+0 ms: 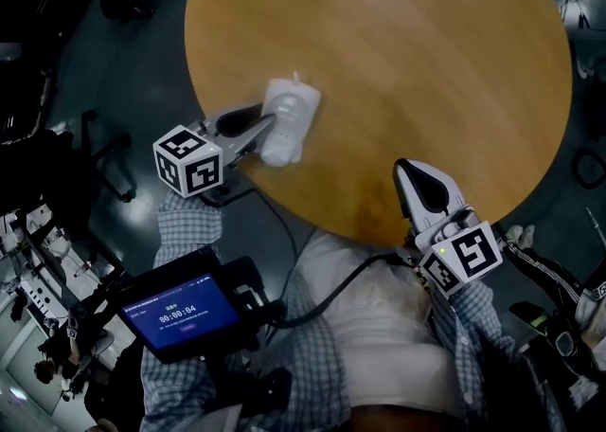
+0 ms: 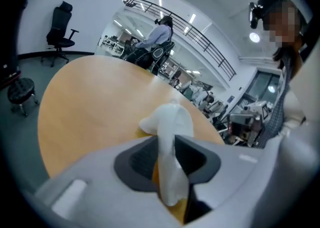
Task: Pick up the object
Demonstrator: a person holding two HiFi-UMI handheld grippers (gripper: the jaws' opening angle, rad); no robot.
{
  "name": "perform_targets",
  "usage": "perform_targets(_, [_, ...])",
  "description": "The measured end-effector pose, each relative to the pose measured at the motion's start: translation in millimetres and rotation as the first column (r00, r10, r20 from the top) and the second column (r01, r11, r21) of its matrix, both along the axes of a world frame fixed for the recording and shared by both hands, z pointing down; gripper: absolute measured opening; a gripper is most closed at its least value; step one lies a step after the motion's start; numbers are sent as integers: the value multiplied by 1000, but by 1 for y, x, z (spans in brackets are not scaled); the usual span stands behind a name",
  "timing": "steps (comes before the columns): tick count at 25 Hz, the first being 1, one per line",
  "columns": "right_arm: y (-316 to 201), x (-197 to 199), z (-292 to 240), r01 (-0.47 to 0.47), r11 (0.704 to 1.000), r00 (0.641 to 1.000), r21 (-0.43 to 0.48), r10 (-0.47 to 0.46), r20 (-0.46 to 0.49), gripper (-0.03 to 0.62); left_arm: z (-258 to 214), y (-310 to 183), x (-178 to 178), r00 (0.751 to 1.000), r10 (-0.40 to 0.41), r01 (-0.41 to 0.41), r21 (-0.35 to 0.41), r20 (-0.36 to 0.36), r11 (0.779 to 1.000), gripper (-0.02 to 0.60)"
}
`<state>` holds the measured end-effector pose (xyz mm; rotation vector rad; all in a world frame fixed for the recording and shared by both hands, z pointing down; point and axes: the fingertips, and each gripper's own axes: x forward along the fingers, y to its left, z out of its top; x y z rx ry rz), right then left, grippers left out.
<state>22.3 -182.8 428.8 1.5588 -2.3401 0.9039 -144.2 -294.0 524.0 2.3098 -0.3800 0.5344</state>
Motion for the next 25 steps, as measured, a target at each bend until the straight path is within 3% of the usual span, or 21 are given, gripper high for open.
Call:
perform_targets(8, [-5, 2, 2, -12, 999, 1000, 48, 12, -9, 5, -7, -10, -7, 984, -128, 127, -19, -122, 992, 100])
perform_targets(13, [-19, 3, 1, 13, 996, 1000, 93, -12, -11, 5, -42, -24, -4, 931, -244, 246, -27, -270, 969, 98])
perform_targets(18, [-60, 30, -39, 66, 984, 998, 166, -65, -11, 5, -99, -44, 23, 892, -308, 327, 3, -332, 945, 100])
perform_targets(25, [32, 73, -99, 93, 945, 995, 314, -98, 2, 5, -160, 83, 82, 876, -302, 352, 70, -378, 934, 100])
